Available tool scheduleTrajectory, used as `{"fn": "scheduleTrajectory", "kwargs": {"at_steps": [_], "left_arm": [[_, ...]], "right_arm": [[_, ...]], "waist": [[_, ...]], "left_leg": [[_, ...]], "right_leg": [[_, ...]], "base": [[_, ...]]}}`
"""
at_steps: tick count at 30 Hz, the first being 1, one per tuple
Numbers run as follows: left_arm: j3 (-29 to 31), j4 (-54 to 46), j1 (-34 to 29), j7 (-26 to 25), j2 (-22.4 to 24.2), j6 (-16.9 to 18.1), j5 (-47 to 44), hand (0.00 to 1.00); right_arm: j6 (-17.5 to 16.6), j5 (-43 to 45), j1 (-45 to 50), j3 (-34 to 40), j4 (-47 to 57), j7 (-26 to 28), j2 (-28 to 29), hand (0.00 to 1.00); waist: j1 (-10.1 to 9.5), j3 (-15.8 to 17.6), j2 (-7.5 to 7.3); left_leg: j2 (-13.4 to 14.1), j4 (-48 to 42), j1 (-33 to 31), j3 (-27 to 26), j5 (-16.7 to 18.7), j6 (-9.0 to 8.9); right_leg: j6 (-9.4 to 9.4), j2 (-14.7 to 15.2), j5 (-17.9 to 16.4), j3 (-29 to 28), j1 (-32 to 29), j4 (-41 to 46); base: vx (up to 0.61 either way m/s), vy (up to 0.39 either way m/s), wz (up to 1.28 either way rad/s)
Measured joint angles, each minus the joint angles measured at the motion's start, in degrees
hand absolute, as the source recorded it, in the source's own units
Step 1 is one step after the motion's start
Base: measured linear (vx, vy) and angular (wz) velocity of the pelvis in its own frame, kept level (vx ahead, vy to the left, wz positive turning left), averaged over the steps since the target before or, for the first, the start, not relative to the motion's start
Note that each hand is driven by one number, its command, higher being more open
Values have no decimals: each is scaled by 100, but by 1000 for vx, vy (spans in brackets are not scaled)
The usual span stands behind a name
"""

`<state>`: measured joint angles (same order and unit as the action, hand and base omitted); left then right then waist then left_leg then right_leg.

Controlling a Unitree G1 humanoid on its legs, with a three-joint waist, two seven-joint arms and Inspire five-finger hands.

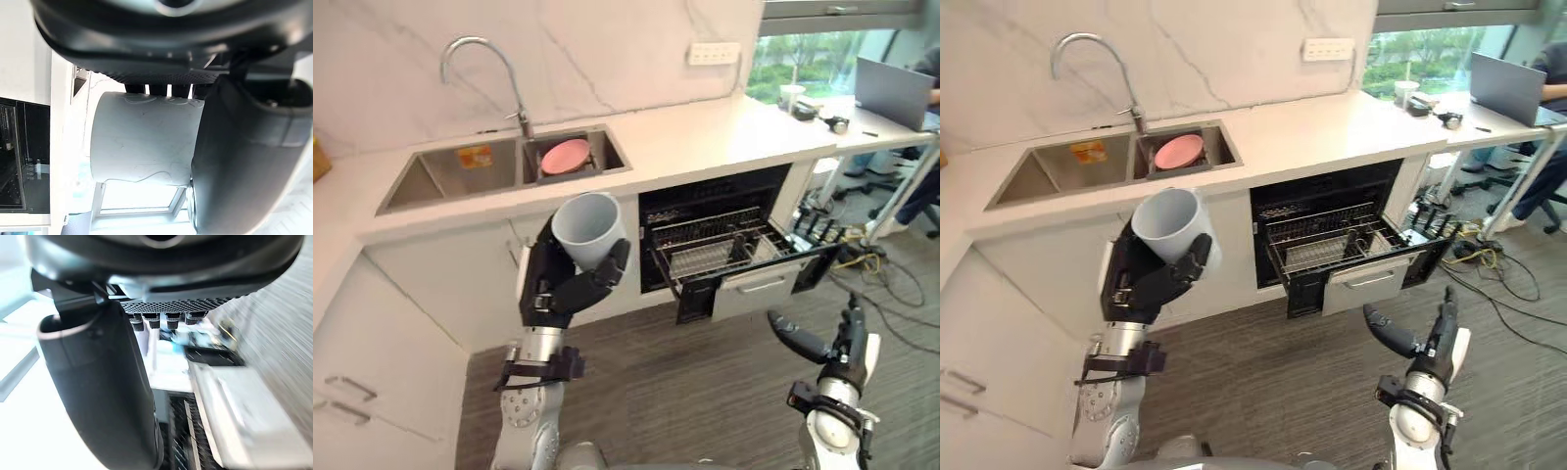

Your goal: Walk over to the sink, pick up the cup, carry it to the dishwasher, place the cup inside the dishwasher, then close the dishwasher door

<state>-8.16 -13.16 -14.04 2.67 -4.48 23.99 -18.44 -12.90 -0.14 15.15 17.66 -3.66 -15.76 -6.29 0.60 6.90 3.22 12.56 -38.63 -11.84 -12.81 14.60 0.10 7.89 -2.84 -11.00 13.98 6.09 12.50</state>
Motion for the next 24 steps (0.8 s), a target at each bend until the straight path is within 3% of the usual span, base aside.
{"fn": "scheduleTrajectory", "kwargs": {"at_steps": [1, 2, 3, 4, 5, 6, 9, 12, 14, 15, 17, 19, 20, 21, 22, 23, 24], "left_arm": [[2, -1, -44, -4, 21, 0, -15, 0], [-22, -1, -134, -37, 57, 2, -2, 0], [-99, 0, -252, -130, 110, -3, 34, 0], [-162, 0, -297, -195, 119, -6, 57, 0], [-288, 0, -335, -298, 107, -6, 99, 0], [-351, 22, -316, -384, 72, -8, 167, 0], [-358, 26, -251, -360, -16, -49, 143, 0], [-329, 25, -205, -143, 0, -53, 35, 0], [-284, 23, -239, -82, -19, -32, 39, 0], [-231, 22, -241, -97, -48, -33, 43, 0], [-149, 16, -188, -159, -60, -29, 44, 0], [-97, 15, 9, -287, -145, -30, 45, 0], [-78, 15, 33, -311, -158, -29, 45, 0], [-61, 15, 70, -398, -203, -28, 46, 0], [-61, 12, 81, -499, -266, -28, 46, 0], [-70, 32, 73, -541, -258, -36, 46, 0], [-108, 31, 56, -600, -150, -46, 55, 0]], "right_arm": [[-41, 0, -35, -15, 81, 55, -87, 100], [-109, 0, -165, -46, 247, 150, -234, 100], [-117, -6, -319, -137, 396, 219, -331, 100], [-121, -9, -375, -199, 497, 233, -370, 100], [-166, -30, -436, -312, 692, 275, -398, 100], [-229, -85, -456, -454, 786, 328, -326, 100], [-226, -154, -430, -477, 978, 420, -216, 100], [-224, -167, -328, -371, 1029, 413, -28, 100], [-212, -222, -304, -486, 880, 451, 172, 100], [-209, -243, -292, -577, 801, 537, 229, 100], [-211, -361, -295, -688, 762, 681, 219, 100], [-211, -400, -314, -848, 764, 909, 221, 100], [-211, -404, -317, -910, 770, 952, 221, 100], [-211, -396, -316, -1042, 822, 1049, 231, 100], [-211, -397, -301, -1183, 909, 1178, 266, 100], [-214, -396, -286, -1254, 942, 1242, 275, 100], [-214, -393, -257, -1355, 1035, 1332, 266, 100]], "waist": [[1, -14, -20], [-1, -14, -27], [-62, -17, -39], [-96, -26, -24], [-118, -38, -11], [-62, -105, -111], [143, -269, -461], [168, -290, -434], [150, -278, -428], [189, -276, -399], [225, -362, -314], [255, -351, -297], [251, -361, -314], [239, -389, -380], [195, -385, -499], [174, -379, -507], [151, -402, -434]], "left_leg": [[-133, 800, 29, 163, -64, -66], [-317, 2068, 119, 609, -383, -233], [-450, 2708, 276, 959, -800, -394], [-506, 2877, 365, 1113, -991, -472], [-606, 3040, 577, 1267, -1526, -441], [-677, 3038, 713, 1168, -1724, -434], [-1021, 3045, 865, 1014, -1542, -207], [-1160, 3142, 1267, 983, -1239, -80], [-1140, 3247, 1570, 860, -1089, 19], [-1129, 3233, 1694, 757, -1014, 86], [-1033, 3226, 1686, 599, -934, 97], [-877, 3244, 1681, 498, -890, 23], [-858, 3241, 1692, 448, -867, -13], [-854, 3239, 1740, 347, -802, -95], [-878, 3197, 1843, 205, -687, -171], [-842, 3122, 1897, 150, -593, -222], [-688, 2934, 1867, 75, -412, -320]], "right_leg": [[-52, 35, -2, -137, -1, -17], [-235, 84, 48, -439, 22, -34], [-371, 124, 67, -842, 84, -69], [-463, 131, 67, -1037, 110, -91], [-620, 131, 12, -1383, 182, -127], [-769, 246, -67, -1599, 257, -157], [-1027, 648, -70, -1706, 403, -339], [-1237, 806, -66, -1472, 335, 401], [-1409, 987, 24, -982, -327, 1970], [-1389, 1202, -23, -628, -628, 2567], [-1333, 1399, -223, -176, -962, 2274], [-1406, 1414, -85, 85, -1044, 873], [-1379, 1417, 92, 81, -1028, 482], [-1293, 1445, 753, 39, -1003, -175], [-1187, 1500, 1667, -19, -1000, -408], [-1357, 1479, 1552, -54, -929, -420], [-1396, 1316, 1469, -96, -816, -589]], "base": [[287, 109, -113], [339, 168, -136], [378, 198, -152], [441, 256, -166], [453, 297, -135], [435, 301, -108], [364, 241, -26], [241, 199, -1], [128, 149, -28], [103, 142, -42], [109, 147, -38], [136, 38, -30], [157, -38, -39], [133, -107, -51], [134, -157, -56], [120, -227, -56], [80, -195, -38]]}}
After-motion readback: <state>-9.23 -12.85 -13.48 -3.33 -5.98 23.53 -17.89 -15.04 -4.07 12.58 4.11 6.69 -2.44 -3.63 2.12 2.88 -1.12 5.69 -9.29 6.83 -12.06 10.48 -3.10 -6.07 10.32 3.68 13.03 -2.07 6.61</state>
